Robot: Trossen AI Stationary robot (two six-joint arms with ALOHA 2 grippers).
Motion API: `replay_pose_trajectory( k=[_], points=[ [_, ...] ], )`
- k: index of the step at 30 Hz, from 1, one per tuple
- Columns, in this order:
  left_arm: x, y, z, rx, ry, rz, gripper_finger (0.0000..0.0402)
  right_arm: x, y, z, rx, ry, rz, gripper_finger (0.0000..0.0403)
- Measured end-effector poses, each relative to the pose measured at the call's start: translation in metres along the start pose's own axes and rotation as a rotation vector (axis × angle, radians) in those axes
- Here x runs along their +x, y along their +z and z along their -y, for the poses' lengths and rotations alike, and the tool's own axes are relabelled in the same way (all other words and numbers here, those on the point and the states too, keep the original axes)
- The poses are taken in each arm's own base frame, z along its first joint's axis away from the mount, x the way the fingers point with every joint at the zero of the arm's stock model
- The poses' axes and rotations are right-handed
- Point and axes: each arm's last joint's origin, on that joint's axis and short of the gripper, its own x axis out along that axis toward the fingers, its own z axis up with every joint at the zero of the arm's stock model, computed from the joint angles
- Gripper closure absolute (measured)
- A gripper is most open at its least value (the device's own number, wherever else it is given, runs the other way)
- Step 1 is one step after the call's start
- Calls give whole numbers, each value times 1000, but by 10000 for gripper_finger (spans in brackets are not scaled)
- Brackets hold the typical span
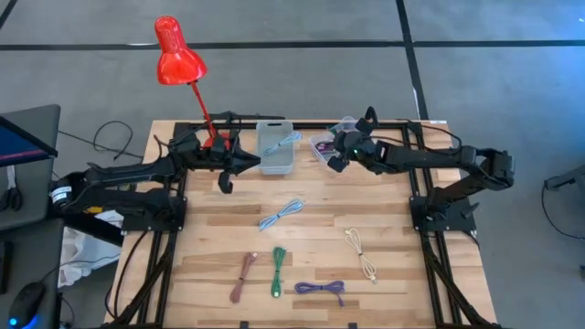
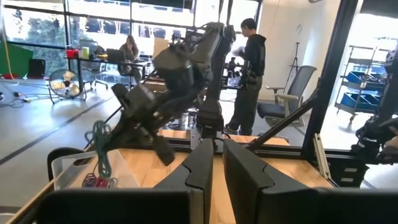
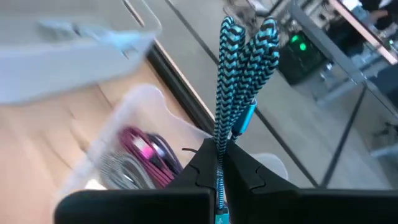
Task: Pick & Place USB Port
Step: Put the blue charger cable into the transparent bin, then put the light brown charger cable into the gray bin
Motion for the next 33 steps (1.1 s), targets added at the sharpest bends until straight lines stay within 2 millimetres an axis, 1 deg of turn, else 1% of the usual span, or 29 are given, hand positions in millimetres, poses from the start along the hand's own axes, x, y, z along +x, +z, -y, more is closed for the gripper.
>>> replay_pose_trajectory(
  k=[4, 9, 12, 16, 20, 25, 29, 33],
  points=[
    [-1, -1, 1, -11, 1, -5, 364, 17, -10, 4, -12, -18, -66, 403],
    [-1, -1, 1, -11, 1, -5, 364, 33, -21, 3, -27, -14, -128, 403],
    [-1, -1, 1, -11, 1, -5, 364, 38, -25, -1, -29, -2, -150, 399],
    [-1, -1, 1, -10, 1, -5, 363, 39, -26, -2, -21, 0, -152, 375],
    [-1, -1, 1, -10, 1, -4, 363, 33, -21, 1, -9, -1, -124, 350],
    [-1, -1, 1, -10, 1, -4, 363, 19, -11, 7, 15, -4, -68, 342],
    [-1, -1, 1, -10, 1, -4, 363, 3, -1, 11, 34, 3, -6, 341],
    [-1, -1, 1, -10, 1, -4, 364, -23, 7, 12, 47, 43, 51, 341]
  ],
)
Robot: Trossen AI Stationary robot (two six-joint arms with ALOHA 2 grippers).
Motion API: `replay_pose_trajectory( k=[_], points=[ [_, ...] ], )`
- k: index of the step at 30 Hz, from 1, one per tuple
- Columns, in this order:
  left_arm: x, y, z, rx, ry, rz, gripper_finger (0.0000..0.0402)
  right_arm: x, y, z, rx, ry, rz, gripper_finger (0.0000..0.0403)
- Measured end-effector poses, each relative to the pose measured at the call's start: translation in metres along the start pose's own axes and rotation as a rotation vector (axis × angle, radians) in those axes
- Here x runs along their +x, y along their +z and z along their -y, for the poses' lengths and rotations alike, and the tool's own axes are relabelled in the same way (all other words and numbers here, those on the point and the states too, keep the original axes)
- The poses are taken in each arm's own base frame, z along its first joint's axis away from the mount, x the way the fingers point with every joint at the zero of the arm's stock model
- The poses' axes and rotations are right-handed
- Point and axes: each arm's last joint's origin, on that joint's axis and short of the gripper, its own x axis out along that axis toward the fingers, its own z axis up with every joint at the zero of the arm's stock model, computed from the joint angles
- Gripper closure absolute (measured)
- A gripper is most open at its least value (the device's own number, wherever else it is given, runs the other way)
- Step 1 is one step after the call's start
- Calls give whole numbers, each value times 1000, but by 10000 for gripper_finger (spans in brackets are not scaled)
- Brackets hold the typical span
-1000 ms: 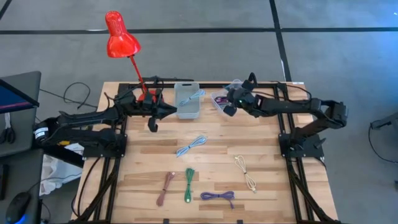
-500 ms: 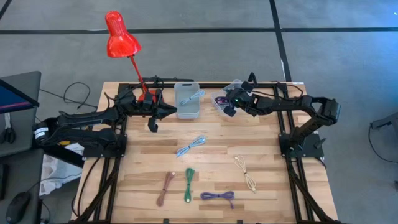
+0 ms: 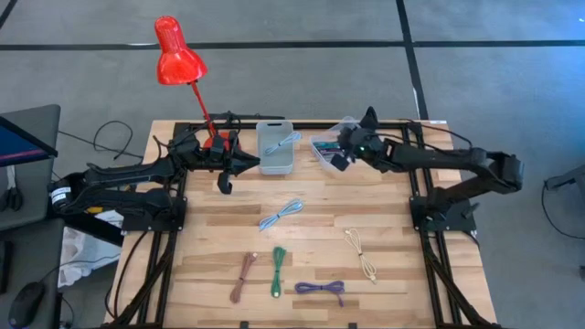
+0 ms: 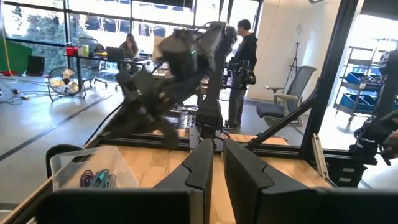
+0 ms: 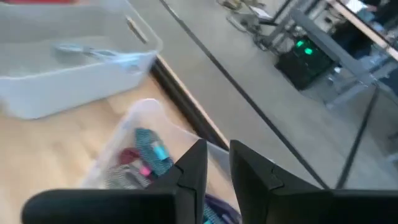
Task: Pick & Place USB Port
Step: Put the light brown charger cable into the gray bin
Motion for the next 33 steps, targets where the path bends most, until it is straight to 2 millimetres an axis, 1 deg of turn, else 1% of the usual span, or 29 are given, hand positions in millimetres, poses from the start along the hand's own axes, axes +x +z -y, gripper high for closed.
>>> replay_pose_trajectory(
  k=[3, 8, 12, 15, 18, 22, 27, 33],
  points=[
    [0, 0, 0, 0, 0, 0, 364, -24, 1, -2, 11, 76, 1, 341],
    [0, 0, 0, -1, 0, -1, 362, -68, -9, -3, 70, 205, -66, 341],
    [0, 0, 0, -1, 0, -2, 363, -100, -19, -2, 179, 341, -128, 340],
    [0, 0, 0, -1, 0, -2, 364, -117, -24, -4, 276, 451, -167, 340],
    [0, 0, 0, -1, 0, -2, 364, -127, -27, -10, 361, 534, -228, 340],
    [0, 0, 0, -1, 0, -2, 364, -133, -36, -22, 422, 585, -371, 340],
    [0, 0, 0, 3, 0, -2, 365, -137, -49, -42, 443, 563, -566, 340],
    [0, 0, 0, 3, 0, -2, 366, -136, -60, -72, 455, 537, -752, 340]
  ],
)
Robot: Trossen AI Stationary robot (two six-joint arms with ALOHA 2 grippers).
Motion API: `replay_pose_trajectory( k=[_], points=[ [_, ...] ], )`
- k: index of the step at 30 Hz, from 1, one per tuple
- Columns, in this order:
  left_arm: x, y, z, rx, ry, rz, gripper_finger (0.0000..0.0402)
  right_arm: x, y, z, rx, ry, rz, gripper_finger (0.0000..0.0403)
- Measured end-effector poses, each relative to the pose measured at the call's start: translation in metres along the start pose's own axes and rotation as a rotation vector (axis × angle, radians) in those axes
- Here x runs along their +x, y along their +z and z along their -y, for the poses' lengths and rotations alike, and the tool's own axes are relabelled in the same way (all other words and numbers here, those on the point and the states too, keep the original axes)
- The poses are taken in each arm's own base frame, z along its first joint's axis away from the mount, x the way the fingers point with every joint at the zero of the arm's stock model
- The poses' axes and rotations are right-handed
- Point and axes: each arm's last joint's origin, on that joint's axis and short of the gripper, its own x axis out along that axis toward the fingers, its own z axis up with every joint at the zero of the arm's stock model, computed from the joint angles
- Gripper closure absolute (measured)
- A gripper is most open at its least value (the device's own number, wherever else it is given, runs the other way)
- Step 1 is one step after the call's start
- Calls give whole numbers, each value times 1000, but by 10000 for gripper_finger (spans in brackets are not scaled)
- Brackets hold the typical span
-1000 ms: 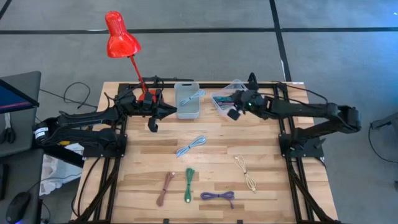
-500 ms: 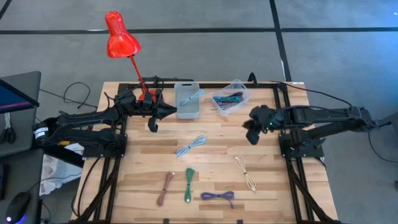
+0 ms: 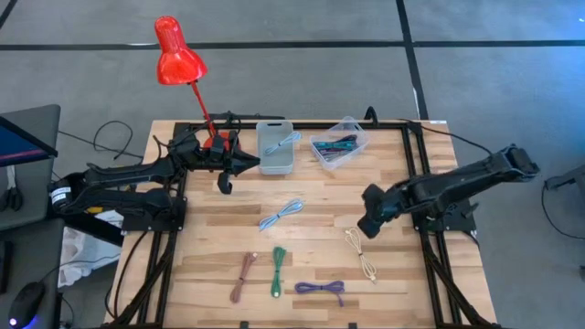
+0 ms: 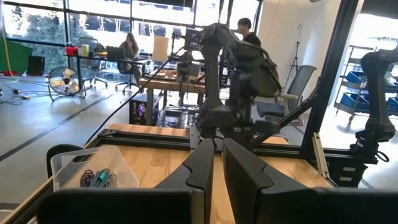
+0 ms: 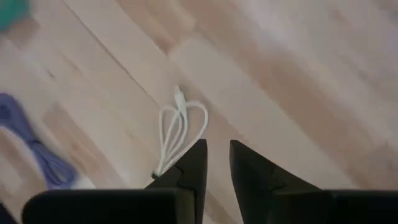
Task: Pick & Place USB Port
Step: Put the light brown charger cable into the gray bin
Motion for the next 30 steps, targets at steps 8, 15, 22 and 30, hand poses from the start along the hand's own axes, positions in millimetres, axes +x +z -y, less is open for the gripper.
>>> replay_pose_trajectory(
  k=[8, 15, 22, 30],
  points=[
    [0, 0, 0, 7, 0, 0, 366, 33, -15, -19, 39, -85, -105, 340],
    [0, 0, 0, 7, 0, -1, 366, 49, -20, -37, 50, -17, -102, 297],
    [0, 0, 0, 6, 0, -1, 367, 63, -22, -48, 59, 25, -92, 229],
    [0, -1, 0, 1, 1, -11, 367, 90, -27, -51, 60, -46, -122, 226]
  ],
)
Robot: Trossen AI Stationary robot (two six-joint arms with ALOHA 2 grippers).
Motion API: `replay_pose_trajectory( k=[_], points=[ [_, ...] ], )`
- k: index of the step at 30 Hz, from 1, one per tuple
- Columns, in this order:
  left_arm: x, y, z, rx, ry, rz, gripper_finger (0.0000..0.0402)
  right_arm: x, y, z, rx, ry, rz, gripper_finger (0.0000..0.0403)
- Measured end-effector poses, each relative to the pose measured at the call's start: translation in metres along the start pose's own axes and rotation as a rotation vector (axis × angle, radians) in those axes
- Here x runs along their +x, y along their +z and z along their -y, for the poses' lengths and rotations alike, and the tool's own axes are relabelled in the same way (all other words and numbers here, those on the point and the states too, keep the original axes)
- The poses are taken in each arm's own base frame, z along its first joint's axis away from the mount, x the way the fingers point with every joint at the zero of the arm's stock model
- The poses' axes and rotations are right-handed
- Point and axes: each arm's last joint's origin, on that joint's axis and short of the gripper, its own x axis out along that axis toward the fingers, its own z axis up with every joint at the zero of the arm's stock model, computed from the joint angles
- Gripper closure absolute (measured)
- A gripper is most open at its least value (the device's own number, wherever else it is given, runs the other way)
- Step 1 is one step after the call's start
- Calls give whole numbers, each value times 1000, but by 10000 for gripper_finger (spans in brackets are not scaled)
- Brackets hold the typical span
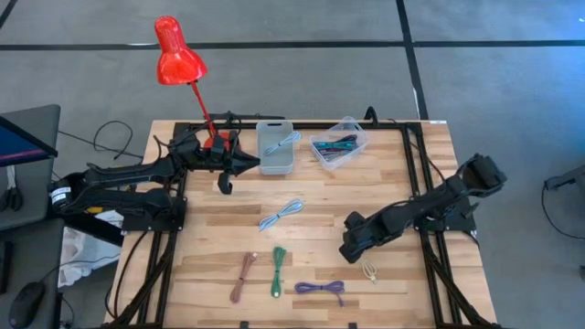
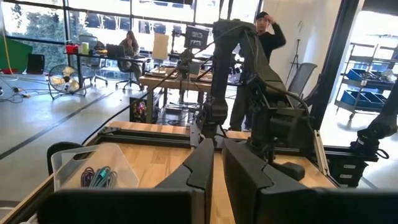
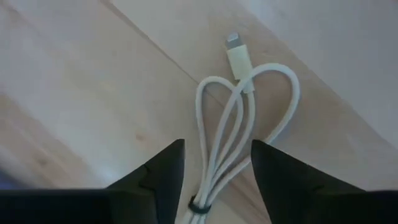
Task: Pick & Place USB Port
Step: Put the light brown charger cable into the gray bin
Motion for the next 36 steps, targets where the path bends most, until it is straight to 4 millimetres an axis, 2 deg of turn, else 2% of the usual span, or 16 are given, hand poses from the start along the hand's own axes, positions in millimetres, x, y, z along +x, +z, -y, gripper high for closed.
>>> replay_pose_trajectory(
  k=[6, 13, 22, 26, 36],
  points=[
    [0, -1, 0, -6, 1, -12, 367, 8, 0, -1, -6, -26, -6, 274],
    [0, -2, 0, -9, 2, -17, 367, 6, -1, -3, -60, -22, -4, 390],
    [0, -2, 0, -12, 2, -23, 367, -1, -2, 0, -116, -26, 2, 400],
    [0, -3, 0, -14, 2, -26, 367, -20, 5, 1, -144, 25, 97, 401],
    [0, -3, 0, -15, 2, -30, 367, -77, 26, 15, -251, 68, 476, 402]
  ],
)
